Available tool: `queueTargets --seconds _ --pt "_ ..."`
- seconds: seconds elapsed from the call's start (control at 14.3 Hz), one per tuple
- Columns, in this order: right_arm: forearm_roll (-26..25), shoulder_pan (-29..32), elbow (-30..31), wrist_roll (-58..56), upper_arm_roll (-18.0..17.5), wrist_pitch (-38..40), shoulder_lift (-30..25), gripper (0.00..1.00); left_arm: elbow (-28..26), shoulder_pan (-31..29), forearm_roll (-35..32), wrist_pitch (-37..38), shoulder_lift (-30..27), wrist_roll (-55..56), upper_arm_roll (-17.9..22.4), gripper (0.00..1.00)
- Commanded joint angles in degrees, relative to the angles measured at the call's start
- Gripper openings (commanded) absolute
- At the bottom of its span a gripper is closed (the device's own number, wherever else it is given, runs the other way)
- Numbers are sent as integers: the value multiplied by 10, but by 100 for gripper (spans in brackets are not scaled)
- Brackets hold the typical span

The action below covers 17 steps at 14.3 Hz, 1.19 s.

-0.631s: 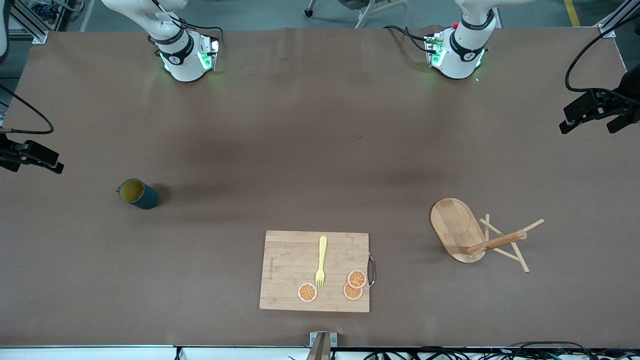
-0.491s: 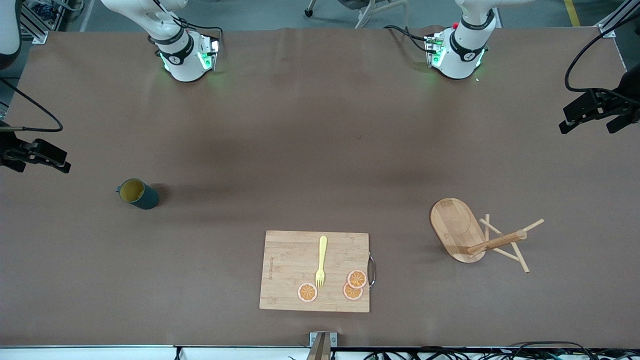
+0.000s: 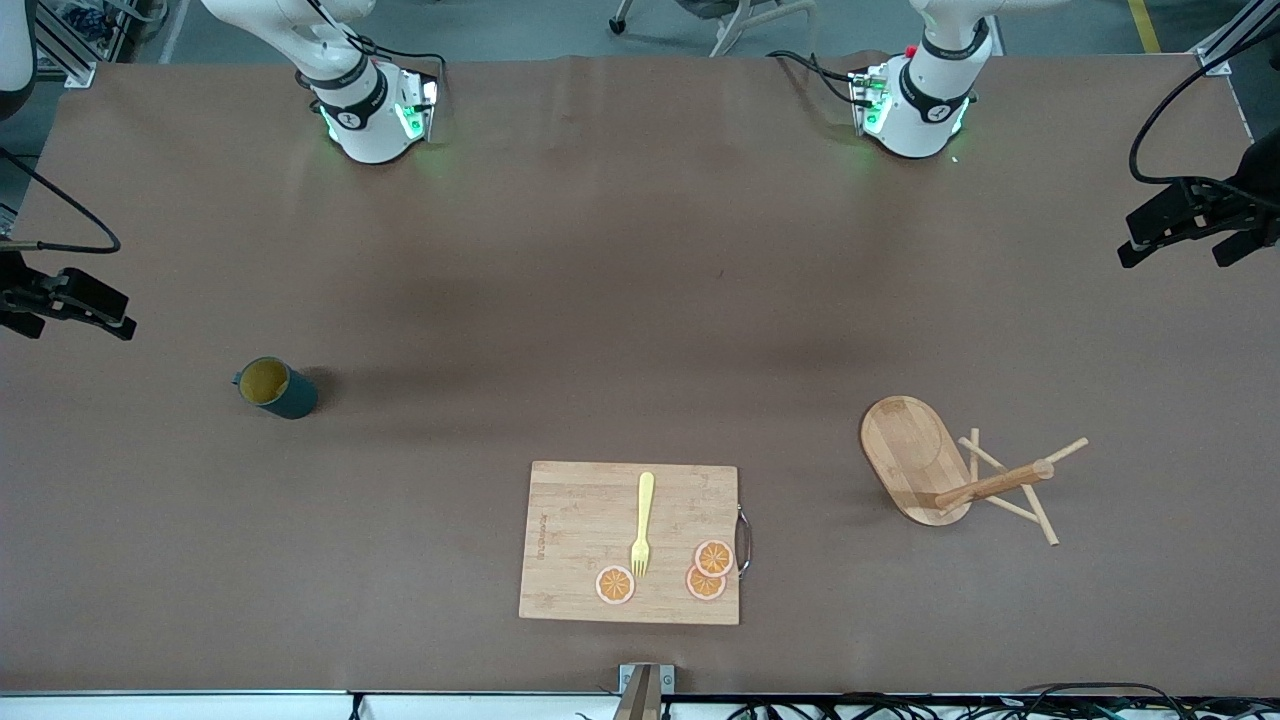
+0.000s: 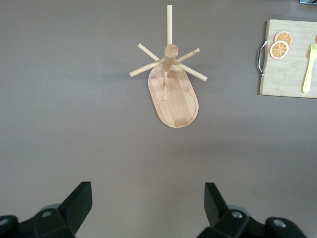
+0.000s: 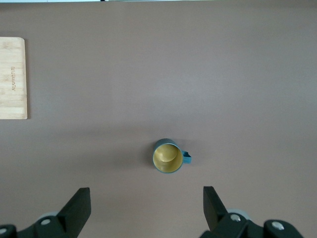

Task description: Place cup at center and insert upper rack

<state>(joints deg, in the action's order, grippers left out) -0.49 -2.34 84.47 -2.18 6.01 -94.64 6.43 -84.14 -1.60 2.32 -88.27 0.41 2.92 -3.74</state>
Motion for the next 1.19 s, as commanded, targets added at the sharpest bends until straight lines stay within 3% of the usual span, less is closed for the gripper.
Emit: queueTargets --seconds 0.0,0.35,0.91,1.12 --pt "-3 2 12 3 -2 1 -13 100 4 -1 -9 7 -1 2 -3 100" --pt "-3 4 13 3 -1 2 -1 100 4 -1 -9 10 -1 2 -3 100" --pt "-4 4 35 3 0 -8 153 100 4 -1 -9 10 -1 2 -3 100" --pt "-4 -1 81 4 0 -66 176 100 4 0 -9 11 -1 2 -3 100"
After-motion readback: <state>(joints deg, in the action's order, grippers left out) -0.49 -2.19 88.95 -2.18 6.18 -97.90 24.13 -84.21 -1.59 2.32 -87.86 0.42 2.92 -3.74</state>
